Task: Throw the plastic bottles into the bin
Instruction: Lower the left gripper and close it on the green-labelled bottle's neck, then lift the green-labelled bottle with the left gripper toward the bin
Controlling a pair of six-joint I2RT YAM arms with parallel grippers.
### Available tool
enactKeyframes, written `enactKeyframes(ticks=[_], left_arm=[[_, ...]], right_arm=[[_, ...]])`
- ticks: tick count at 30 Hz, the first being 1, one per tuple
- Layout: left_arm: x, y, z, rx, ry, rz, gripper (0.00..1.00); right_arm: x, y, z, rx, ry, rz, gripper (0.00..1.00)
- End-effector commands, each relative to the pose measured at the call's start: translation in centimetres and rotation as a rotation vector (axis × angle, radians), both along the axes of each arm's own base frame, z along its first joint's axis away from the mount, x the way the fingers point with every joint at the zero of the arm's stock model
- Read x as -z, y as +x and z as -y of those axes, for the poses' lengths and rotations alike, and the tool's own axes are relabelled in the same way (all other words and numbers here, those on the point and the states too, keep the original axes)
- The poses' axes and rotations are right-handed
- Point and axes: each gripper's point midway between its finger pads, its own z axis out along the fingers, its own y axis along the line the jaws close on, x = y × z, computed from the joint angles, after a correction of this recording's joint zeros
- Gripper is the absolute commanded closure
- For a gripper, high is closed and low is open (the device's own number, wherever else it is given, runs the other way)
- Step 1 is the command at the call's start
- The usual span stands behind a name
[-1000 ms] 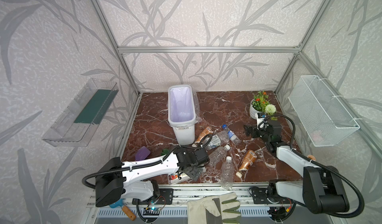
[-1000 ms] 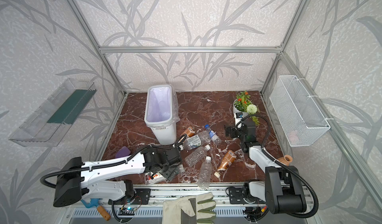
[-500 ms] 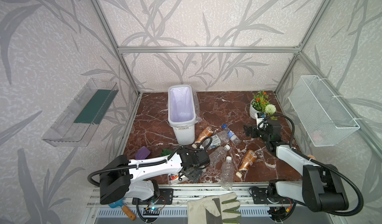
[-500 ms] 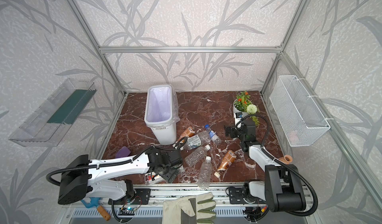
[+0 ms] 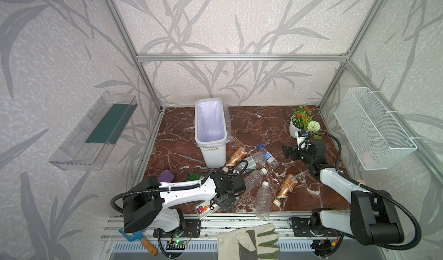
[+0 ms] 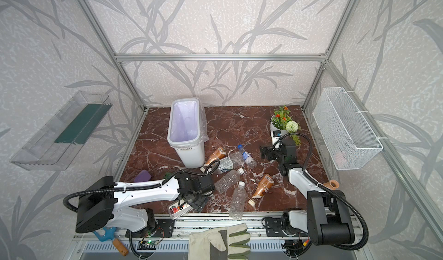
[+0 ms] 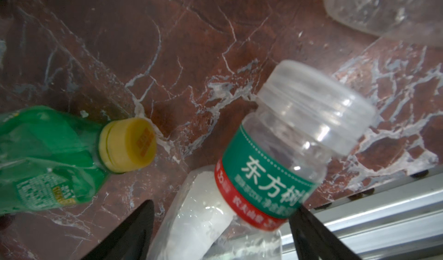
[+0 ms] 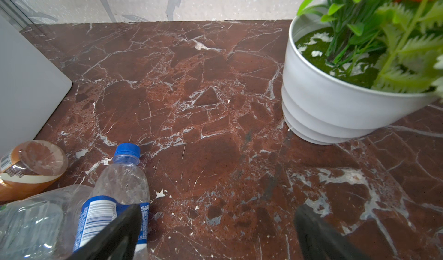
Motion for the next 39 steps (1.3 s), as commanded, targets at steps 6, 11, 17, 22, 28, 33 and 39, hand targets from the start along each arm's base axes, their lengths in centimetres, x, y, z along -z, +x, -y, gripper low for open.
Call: enactKeyframes(ticks=[6,11,17,22,28,33,39], left_arm=[[0.2,1.5,0.4,0.009,-0.007,0.081,0.23],[0.7,1.6,1.0,0.034,-0.005,0.071,0.37],[0.6,2.5,2.0,0.071,-0.001,0.093,0.53],[0.1,3.0,2.6,0.092,-0.019,0.118,0.63],[-3.5,4.3,3.9,0.108,-0.105,0.209,0.67],[-9.7,5.8,5.5,0.127,-0.218,0.324,0.71],[-16.7,6.8,6.5,0.185,-0.322,0.451,0.71]], right_arm=[[-0.7,0.7,-0.2,-0.010,0.003,0.010,0.01],[-0.7,0.7,-0.1,-0.007,0.001,0.008,0.01],[-0.6,0.7,-0.1,-0.009,-0.002,0.001,0.01],[-0.5,0.7,-0.2,-0.009,0.001,-0.003,0.01],[-0.6,0.7,-0.1,-0.007,-0.004,-0.003,0.01],[-0.8,0.7,0.2,0.008,-0.010,0.003,0.01],[-0.9,0.7,0.4,0.023,-0.017,0.003,0.01]])
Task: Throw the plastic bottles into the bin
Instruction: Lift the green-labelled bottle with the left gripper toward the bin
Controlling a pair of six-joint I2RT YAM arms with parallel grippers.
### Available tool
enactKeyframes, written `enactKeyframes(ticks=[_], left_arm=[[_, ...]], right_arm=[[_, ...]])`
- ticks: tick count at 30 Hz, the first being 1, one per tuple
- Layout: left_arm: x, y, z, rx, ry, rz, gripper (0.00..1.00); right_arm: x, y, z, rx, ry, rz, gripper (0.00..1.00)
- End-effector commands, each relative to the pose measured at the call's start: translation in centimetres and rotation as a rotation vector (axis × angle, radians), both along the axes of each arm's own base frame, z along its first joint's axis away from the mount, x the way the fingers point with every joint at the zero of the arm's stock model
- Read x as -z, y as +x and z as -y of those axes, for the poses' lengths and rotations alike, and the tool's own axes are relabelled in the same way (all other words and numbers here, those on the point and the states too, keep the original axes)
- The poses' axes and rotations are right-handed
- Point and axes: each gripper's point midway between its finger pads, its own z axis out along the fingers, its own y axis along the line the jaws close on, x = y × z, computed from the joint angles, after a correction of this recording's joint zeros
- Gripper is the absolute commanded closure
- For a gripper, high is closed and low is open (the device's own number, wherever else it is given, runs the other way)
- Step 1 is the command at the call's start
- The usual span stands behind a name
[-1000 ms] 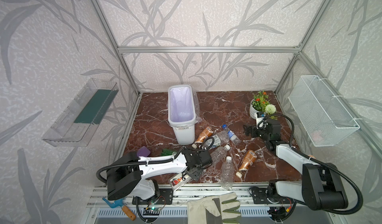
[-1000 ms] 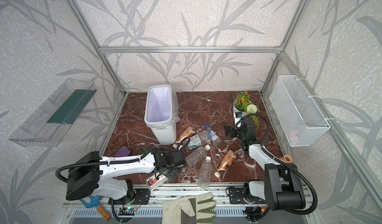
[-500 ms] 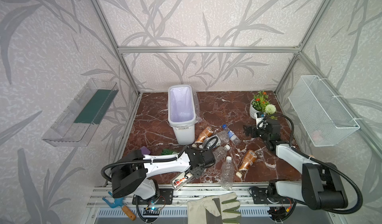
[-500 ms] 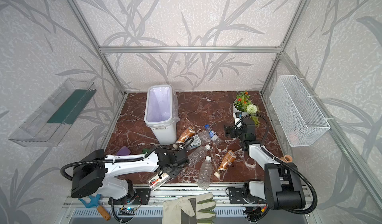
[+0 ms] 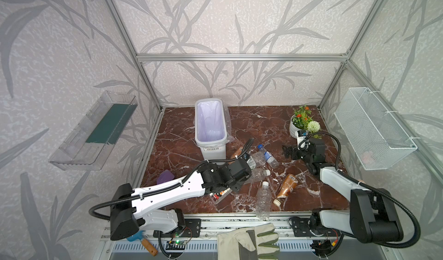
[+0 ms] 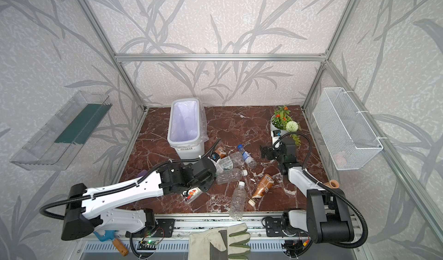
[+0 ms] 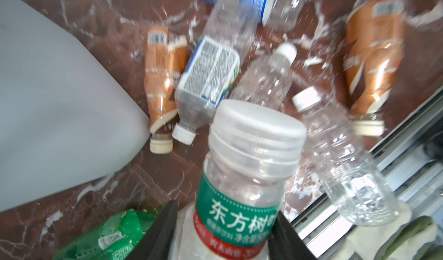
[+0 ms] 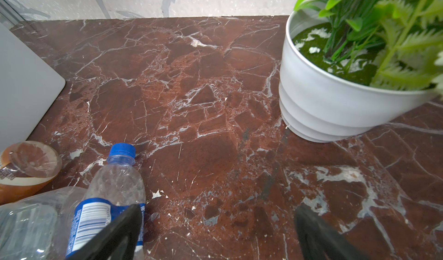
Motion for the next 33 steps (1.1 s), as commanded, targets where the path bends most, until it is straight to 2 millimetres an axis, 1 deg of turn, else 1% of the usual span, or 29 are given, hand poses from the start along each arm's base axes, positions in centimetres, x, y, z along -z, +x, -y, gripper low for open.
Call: enactKeyframes(ticks=[1,3,5,7,9,14,18,20,23,26,28,29,31,32,33], left_arm=[[-3.1,0.4,-1.0,0.040,0.008,0.088,0.72],[-5.0,0.7,-1.4,0.032,-0.015,0.133,0.72],[-7.6,1.1,-2.1,0.018,-0.052,0.198,0.73],[-10.5,1.4,-3.0,0.003,-0.102,0.273,0.73],[-14.1,1.8,-3.8,-0.004,-0.155,0.374,0.73],[-22.3,2.4,-5.1,0.000,-0.241,0.601,0.76],[-28.7,2.4,-5.7,0.012,-0.301,0.769,0.79],[-31.5,2.2,-6.0,0.013,-0.350,0.844,0.80],[-34.7,1.8,-6.2,0.029,-0.395,0.951,0.80],[-36.4,2.2,-6.4,0.014,-0.371,1.043,0.79],[-36.6,3.0,-6.8,-0.049,-0.368,1.073,0.79],[-36.4,3.9,-7.4,-0.108,-0.380,1.069,0.79],[-35.1,6.5,-8.3,-0.169,-0.404,1.013,0.85],[-34.5,7.7,-8.7,-0.182,-0.446,0.973,0.87],[-33.7,9.5,-9.0,-0.199,-0.501,0.924,0.90]], right_arm=[[-1.1,0.4,0.2,0.010,-0.009,0.018,0.01],[-1.3,0.4,0.2,0.011,-0.010,0.023,0.01],[-1.4,0.4,0.3,0.013,-0.011,0.025,0.01],[-1.6,0.4,0.3,0.015,-0.012,0.029,0.01],[-1.6,0.5,0.3,0.015,-0.010,0.030,0.01],[-1.8,0.6,0.1,0.010,0.004,0.029,0.01],[-2.0,0.6,0.3,0.024,-0.001,0.032,0.01],[-2.2,0.5,0.4,0.024,-0.005,0.031,0.02],[-2.4,0.4,0.5,0.030,-0.014,0.031,0.02],[-2.5,0.2,0.6,0.033,-0.016,0.030,0.02],[-2.5,0.1,0.7,0.040,-0.018,0.030,0.02],[-2.6,0.0,0.7,0.040,-0.018,0.032,0.02],[-2.8,0.0,0.7,0.043,-0.012,0.036,0.02],[-2.9,0.0,0.7,0.042,-0.009,0.038,0.02],[-3.1,-0.1,0.6,0.039,-0.006,0.043,0.02]])
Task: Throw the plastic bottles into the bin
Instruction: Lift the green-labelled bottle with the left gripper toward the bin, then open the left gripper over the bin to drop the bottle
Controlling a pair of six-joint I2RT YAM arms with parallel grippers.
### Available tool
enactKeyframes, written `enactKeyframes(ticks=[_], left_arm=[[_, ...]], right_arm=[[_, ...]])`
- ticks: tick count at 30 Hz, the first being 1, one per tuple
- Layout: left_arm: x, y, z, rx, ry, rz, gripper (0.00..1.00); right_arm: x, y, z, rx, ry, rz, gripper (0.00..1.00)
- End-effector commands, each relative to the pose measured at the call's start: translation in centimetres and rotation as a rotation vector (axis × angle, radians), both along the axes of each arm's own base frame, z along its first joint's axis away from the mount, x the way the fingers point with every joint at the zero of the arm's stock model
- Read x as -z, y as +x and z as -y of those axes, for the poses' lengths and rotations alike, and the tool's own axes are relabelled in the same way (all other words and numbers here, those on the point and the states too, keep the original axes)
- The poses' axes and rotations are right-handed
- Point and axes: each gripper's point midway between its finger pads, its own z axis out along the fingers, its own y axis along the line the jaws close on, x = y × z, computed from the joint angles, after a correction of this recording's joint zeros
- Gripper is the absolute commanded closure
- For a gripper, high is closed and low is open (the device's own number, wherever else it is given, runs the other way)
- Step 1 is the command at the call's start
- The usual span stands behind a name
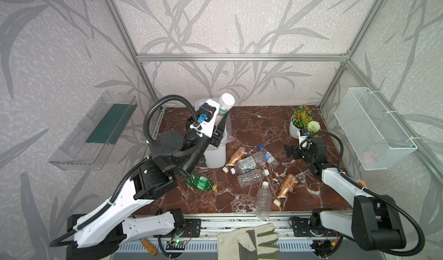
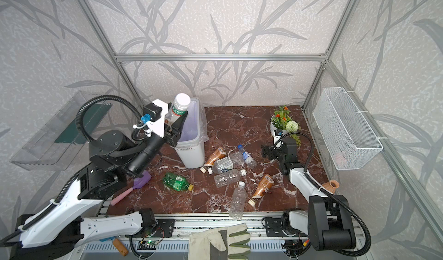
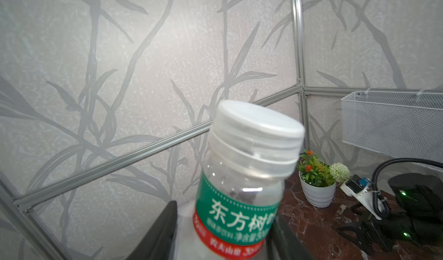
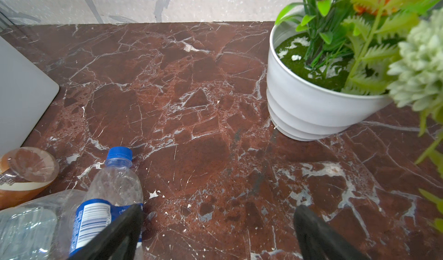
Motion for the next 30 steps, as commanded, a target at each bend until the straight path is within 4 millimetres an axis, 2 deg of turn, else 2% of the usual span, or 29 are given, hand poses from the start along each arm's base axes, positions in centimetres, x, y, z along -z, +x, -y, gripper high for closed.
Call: enactKeyframes(ticks=[1,3,4,6,8,10,11,12,13,15,18,20,22,24,26,30], left_arm=[[1.2,4.6,-1.1,0.006,-0.154,-0.074,0.90],[2.8,8.5,-2.0,-0.034,-0.205,-0.137,0.90],[4.3,10.3,-2.2,-0.044,-0.211,-0.205,0.89],[7.6,13.5,-2.2,-0.050,-0.246,-0.375,0.81],[10.5,14.6,-1.2,-0.028,-0.253,-0.517,0.75],[12.2,14.5,-1.1,-0.046,-0.260,-0.605,0.69],[12.5,14.3,-2.1,-0.104,-0.270,-0.634,0.19],[12.3,13.9,-3.4,-0.172,-0.272,-0.648,0.01],[11.7,13.4,-4.2,-0.201,-0.244,-0.640,0.01],[8.4,11.6,-5.9,-0.240,-0.269,-0.559,0.01],[1.6,7.4,-6.5,-0.204,-0.287,-0.295,0.01],[-1.5,4.6,-6.6,-0.192,-0.282,-0.187,0.01],[-3.4,2.4,-5.9,-0.126,-0.275,-0.117,0.01],[-3.9,0.9,-5.0,-0.056,-0.255,-0.066,0.01],[-3.3,0.4,-4.5,-0.051,-0.231,-0.044,0.01],[0.7,1.3,-3.2,-0.079,-0.149,-0.096,0.01]], right_arm=[[-1.9,0.3,0.0,0.004,0.007,0.037,0.02],[-2.4,0.1,-0.1,0.001,0.014,0.047,0.02],[-2.5,0.1,-0.2,0.001,0.018,0.050,0.02],[-3.0,-0.1,-0.3,-0.002,0.024,0.059,0.01],[-3.4,-0.3,-0.1,0.007,0.026,0.069,0.02],[-3.7,-0.6,0.0,0.012,0.023,0.075,0.02],[-3.8,-0.7,0.0,0.012,0.017,0.073,0.02],[-3.8,-0.9,0.1,0.016,0.013,0.071,0.02],[-3.9,-1.1,0.2,0.020,0.010,0.068,0.02],[-4.3,-1.3,0.3,0.022,0.001,0.071,0.02],[-5.0,-1.2,0.6,0.039,-0.001,0.080,0.02],[-5.5,-1.2,0.6,0.042,0.004,0.080,0.01],[-5.9,-1.1,0.6,0.046,0.013,0.085,0.02],[-6.2,-1.0,0.6,0.055,0.022,0.090,0.02],[-6.3,-0.9,0.5,0.057,0.034,0.088,0.03],[-6.2,-1.0,-0.4,0.040,0.051,0.070,0.03]])
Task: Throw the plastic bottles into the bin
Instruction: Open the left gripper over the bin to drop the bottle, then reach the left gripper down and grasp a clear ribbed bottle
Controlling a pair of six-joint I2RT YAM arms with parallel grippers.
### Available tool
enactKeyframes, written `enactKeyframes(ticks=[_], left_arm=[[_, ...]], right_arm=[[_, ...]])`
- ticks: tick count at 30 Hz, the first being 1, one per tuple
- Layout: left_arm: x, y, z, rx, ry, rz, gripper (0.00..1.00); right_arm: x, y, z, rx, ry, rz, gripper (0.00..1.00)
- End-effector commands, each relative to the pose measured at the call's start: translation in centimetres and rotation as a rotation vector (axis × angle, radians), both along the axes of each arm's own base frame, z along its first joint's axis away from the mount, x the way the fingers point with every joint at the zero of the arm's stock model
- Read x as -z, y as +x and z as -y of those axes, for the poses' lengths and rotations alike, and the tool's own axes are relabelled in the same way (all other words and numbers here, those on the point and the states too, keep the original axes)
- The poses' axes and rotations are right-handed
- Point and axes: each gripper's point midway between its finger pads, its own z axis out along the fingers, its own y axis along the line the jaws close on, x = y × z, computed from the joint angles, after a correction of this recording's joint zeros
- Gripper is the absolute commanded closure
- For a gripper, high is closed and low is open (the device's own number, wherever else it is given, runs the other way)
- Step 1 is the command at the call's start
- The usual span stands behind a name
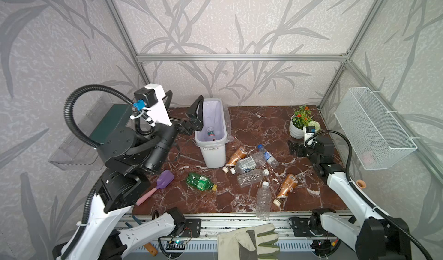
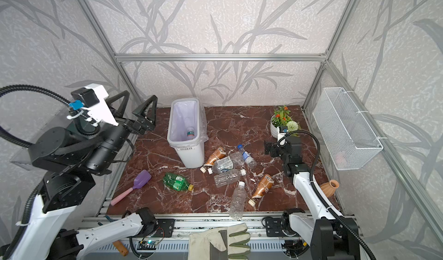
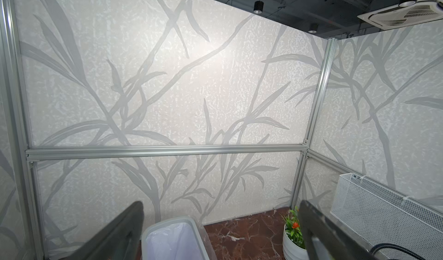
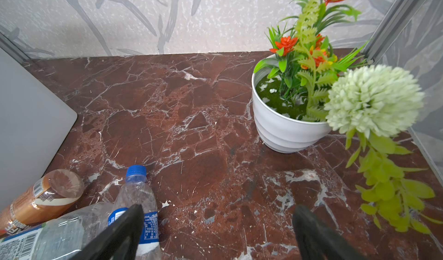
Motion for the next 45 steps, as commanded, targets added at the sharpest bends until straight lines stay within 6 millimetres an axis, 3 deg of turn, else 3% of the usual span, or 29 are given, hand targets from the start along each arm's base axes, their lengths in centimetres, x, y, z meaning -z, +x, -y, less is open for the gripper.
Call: enactKeyframes(ticks=[1,4,9,15,21,31,42,45], left_arm=[[6.3,3.6,3.0,-0.066,0.191,-0.117,0.01],[8.9,4.0,3.5,-0.066,0.242,-0.167,0.01],[12.8,4.4,7.0,0.074,0.367,-0.250,0.01],[20.2,4.6,14.4,0.302,0.576,-0.414,0.01],[25.9,4.5,19.3,0.431,0.699,-0.538,0.01],[37.1,5.7,22.0,0.469,0.933,-0.840,0.02],[45.5,7.6,23.7,0.501,1.016,-1.066,0.06],[46.6,7.8,23.5,0.486,1.046,-1.089,0.07]], right_arm=[[-1.1,0.2,-0.7,-0.002,0.026,0.000,0.04],[-0.8,0.6,-1.5,-0.011,0.044,-0.030,0.04],[-0.2,1.7,-2.8,-0.028,0.057,-0.057,0.05],[0.6,1.8,-2.4,-0.001,0.032,-0.087,0.05],[1.2,0.4,-0.7,0.036,-0.069,-0.103,0.02],[2.2,-1.6,2.6,0.120,-0.007,-0.110,0.01],[2.0,-2.1,2.5,0.116,0.036,-0.080,0.01],[2.2,-2.1,2.5,0.115,0.036,-0.083,0.01]])
